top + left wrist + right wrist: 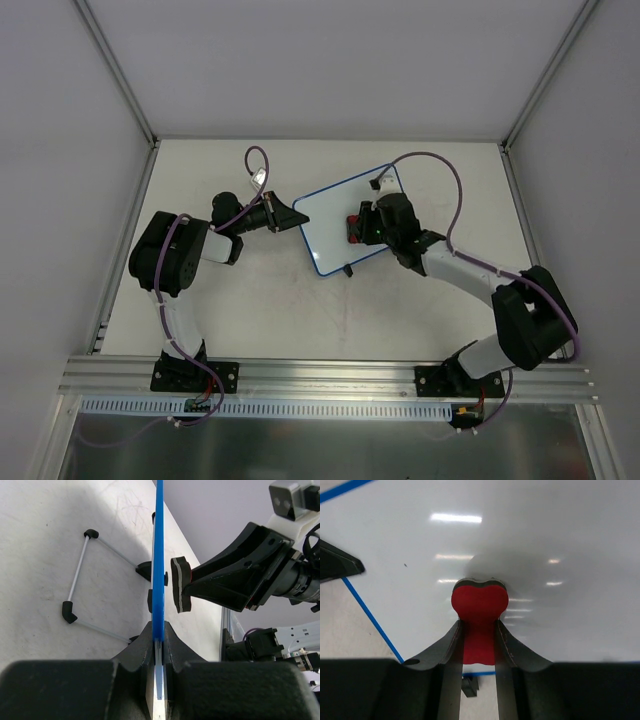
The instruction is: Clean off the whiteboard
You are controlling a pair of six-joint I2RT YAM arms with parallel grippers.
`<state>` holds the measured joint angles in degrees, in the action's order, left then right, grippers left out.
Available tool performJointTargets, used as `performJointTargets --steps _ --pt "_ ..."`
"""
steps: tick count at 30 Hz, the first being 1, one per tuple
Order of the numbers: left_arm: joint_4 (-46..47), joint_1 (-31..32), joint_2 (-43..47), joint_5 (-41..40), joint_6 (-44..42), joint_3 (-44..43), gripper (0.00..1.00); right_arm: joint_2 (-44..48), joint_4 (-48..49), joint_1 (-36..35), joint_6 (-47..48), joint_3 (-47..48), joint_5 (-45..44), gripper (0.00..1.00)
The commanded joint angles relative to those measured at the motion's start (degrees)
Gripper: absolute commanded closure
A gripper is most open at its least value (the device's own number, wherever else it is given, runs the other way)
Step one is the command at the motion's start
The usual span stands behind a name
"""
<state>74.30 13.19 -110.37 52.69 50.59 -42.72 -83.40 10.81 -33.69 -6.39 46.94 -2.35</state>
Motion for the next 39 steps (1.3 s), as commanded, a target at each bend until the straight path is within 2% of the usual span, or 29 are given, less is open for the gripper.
performJointTargets --steps 1,8,15,21,25,33,39 --pt "9.63 0.35 -0.02 2.25 0.13 -0.43 1.00 -4.03 2.12 -1.55 3.93 7.70 1.82 1.00" --pt "9.72 0.43 -0.02 2.33 0.12 -0.35 1.00 -11.69 -2.72 -5.85 5.87 19.49 1.65 1.00" --pt "9.81 0.43 0.06 2.42 0.12 -0.26 1.00 -15.57 -6.75 -9.02 9.03 25.38 -1.51 1.00" --pt "10.16 0.34 0.15 2.42 0.12 -0.08 1.00 -17.68 -10.54 -9.37 9.03 25.49 -6.96 1.00" --pt "10.34 0.35 0.24 2.33 0.04 -0.08 1.00 -16.10 -10.54 -9.46 7.89 21.37 -10.30 1.00" --pt "10.60 0.43 0.24 2.33 0.30 0.09 1.00 -8.73 -6.86 -9.29 3.41 5.38 -14.43 1.00" --pt "10.60 0.34 0.33 2.33 0.21 0.27 1.00 -7.13 -5.36 -9.37 2.79 -0.43 -17.25 1.00"
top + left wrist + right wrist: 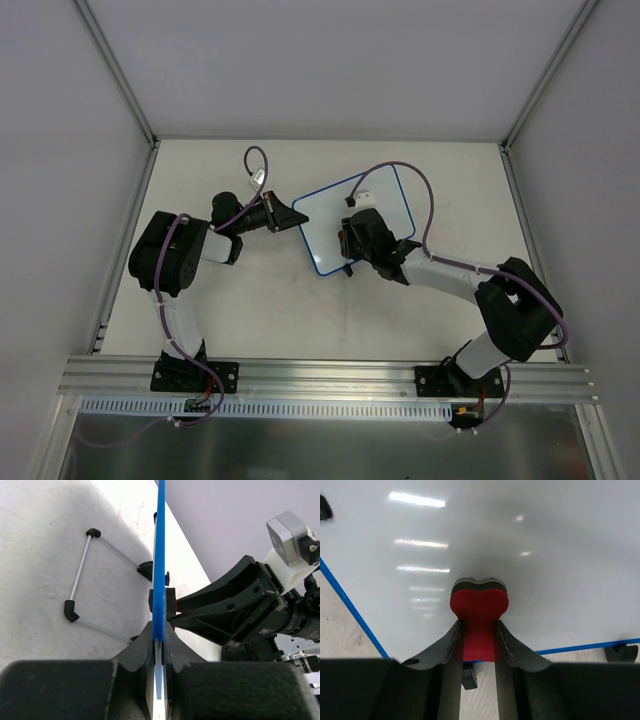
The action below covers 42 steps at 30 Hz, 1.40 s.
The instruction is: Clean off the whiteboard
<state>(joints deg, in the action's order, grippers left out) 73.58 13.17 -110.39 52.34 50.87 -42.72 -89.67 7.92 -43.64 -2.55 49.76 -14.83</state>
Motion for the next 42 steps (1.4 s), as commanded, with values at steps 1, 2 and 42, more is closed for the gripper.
performJointTargets --steps 1,2,42 --pt "11.41 0.37 0.35 2.68 0.02 0.18 1.00 -0.77 -2.30 0.74 -1.23 -3.70 -4.94 1.00" --pt "11.41 0.37 0.35 2.68 0.02 0.27 1.00 -0.68 -2.12 0.92 -1.32 -3.88 -5.12 1.00" --pt "10.26 -0.16 0.35 1.72 0.46 0.44 0.80 30.69 -24.71 -2.68 -16.70 -21.37 1.47 0.96"
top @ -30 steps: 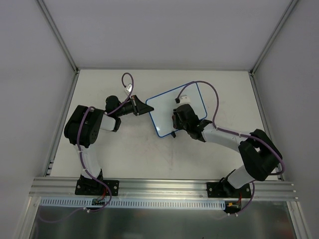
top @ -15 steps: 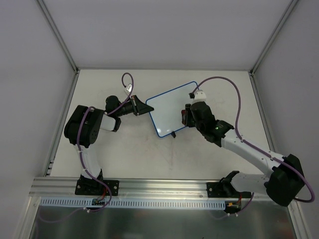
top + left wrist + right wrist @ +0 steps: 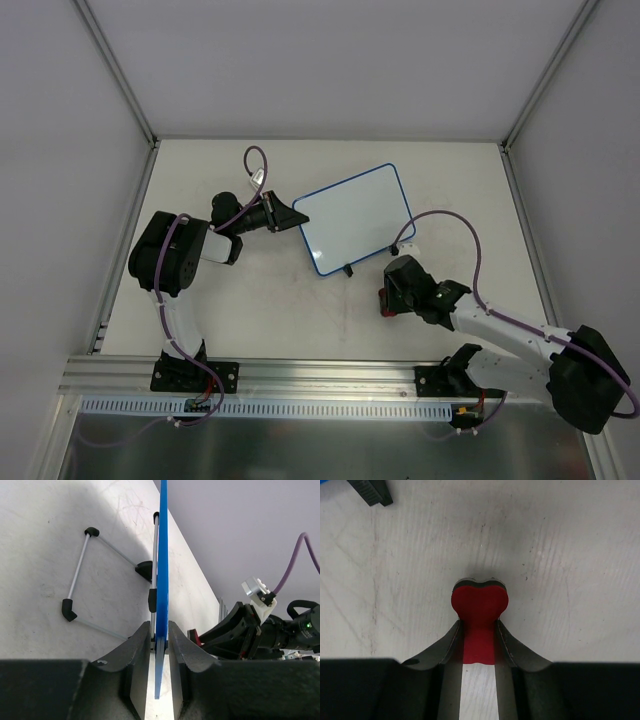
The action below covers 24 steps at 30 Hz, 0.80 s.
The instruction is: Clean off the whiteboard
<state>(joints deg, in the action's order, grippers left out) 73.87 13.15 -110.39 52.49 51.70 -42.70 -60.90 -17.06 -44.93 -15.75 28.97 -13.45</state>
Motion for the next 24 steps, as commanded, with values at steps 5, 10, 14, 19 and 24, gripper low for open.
performJointTargets --steps 5,10,14,19,24 --pt "10.25 -0.23 0.44 1.56 -0.20 0.60 0.70 0.53 0.45 -3.85 -4.20 -0.94 -1.22 0.90" --pt "11.21 -0.58 0.44 1.39 0.50 1.04 0.66 -1.67 0.45 -5.17 -4.38 0.29 -2.80 0.64" --pt "13.67 -1.02 0.17 1.56 1.65 1.65 0.54 -3.60 0.45 -5.61 -4.11 1.52 -3.24 0.29" --pt "14.46 -1.28 1.49 0.42 0.77 3.50 0.20 -3.52 0.36 -6.14 -3.94 2.40 -4.39 0.06" --pt "14.64 -1.37 1.67 0.33 0.77 3.94 0.01 -2.12 0.27 -6.23 -3.33 2.84 -4.83 0.01"
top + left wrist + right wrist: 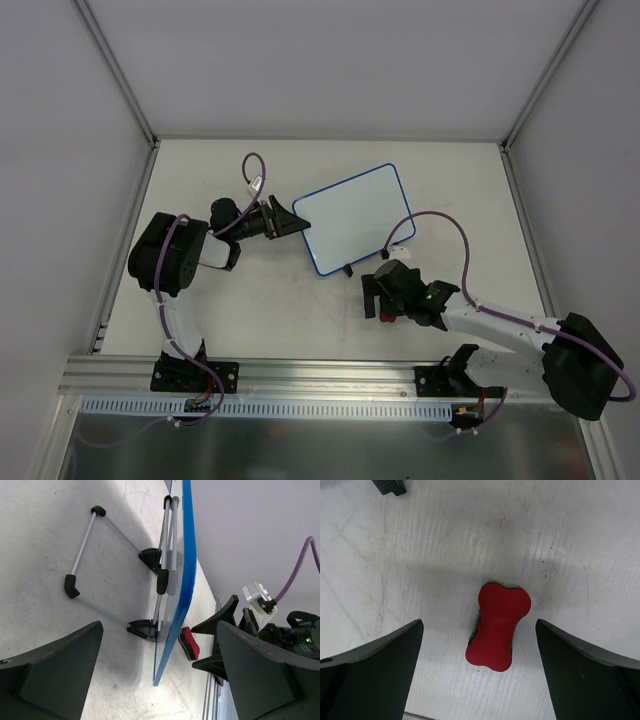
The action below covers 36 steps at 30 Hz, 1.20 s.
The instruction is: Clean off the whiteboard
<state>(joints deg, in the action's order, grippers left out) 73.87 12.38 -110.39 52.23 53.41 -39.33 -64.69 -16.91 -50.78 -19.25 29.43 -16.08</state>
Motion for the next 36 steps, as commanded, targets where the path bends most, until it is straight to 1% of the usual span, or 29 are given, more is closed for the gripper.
performJointTargets --steps 1,6,11,18,22,23,24,25,26,29,30,32,33,34,35,36 --pt "14.73 -0.60 1.75 0.51 -0.85 0.66 0.01 1.84 0.12 -0.37 0.26 2.47 -2.29 0.01" --pt "15.08 -0.78 2.72 -0.02 -1.02 1.80 0.01 4.03 0.12 -0.45 1.14 2.74 -2.73 0.01" --pt "14.64 -1.57 5.70 -2.30 -2.69 5.14 0.01 7.55 -0.58 -0.37 3.94 3.09 -4.49 0.01" --pt "10.07 -2.19 15.36 -5.29 -6.03 11.99 0.01 14.84 -1.11 -0.28 9.56 4.41 -5.98 0.01" --pt "7.80 -2.19 21.52 -6.43 -8.75 17.70 0.01 17.92 -1.37 -0.19 11.95 4.67 -5.55 0.01" --pt "3.70 -2.19 23.18 -6.96 -9.63 18.32 0.01 18.54 -1.37 -0.10 12.39 4.50 -5.02 0.01" --pt "0.09 -2.19 26.68 -8.96 -10.59 18.76 0.01 19.76 -1.37 0.07 12.91 4.06 -4.67 0.01" --pt "-4.47 -2.19 28.54 -10.29 -13.21 19.03 0.01 20.30 -1.37 0.16 13.61 3.88 -4.49 0.01" --pt "-13.22 -2.19 32.74 -11.70 -14.63 19.03 0.01 20.82 -1.37 0.42 13.88 3.62 -4.58 0.01" --pt "-25.57 -2.19 39.70 -16.97 -20.00 18.50 0.01 23.81 -1.55 1.91 15.02 2.74 -4.84 0.01" --pt "-32.75 -2.27 44.07 -17.94 -21.23 18.24 0.01 24.60 -1.46 2.61 15.03 2.48 -4.49 0.01" --pt "-39.03 -2.19 48.40 -21.28 -24.39 17.62 0.01 26.10 -1.46 6.30 15.64 1.95 -1.60 0.01" --pt "-41.76 -2.19 52.60 -22.33 -25.27 17.62 0.01 26.36 -1.55 7.70 15.64 1.69 -0.55 0.01" --pt "-46.22 -2.19 54.65 -23.48 -26.85 17.88 0.01 26.71 -1.46 9.28 15.82 1.42 2.34 0.01" --pt "-47.92 -2.19 56.67 -25.84 -27.30 18.32 0.01 26.63 -1.55 12.78 16.08 1.25 4.02 0.01" --pt "-49.33 -2.19 60.60 -27.25 -27.56 18.85 0.01 26.72 -1.46 14.47 15.91 1.07 5.25 0.01"
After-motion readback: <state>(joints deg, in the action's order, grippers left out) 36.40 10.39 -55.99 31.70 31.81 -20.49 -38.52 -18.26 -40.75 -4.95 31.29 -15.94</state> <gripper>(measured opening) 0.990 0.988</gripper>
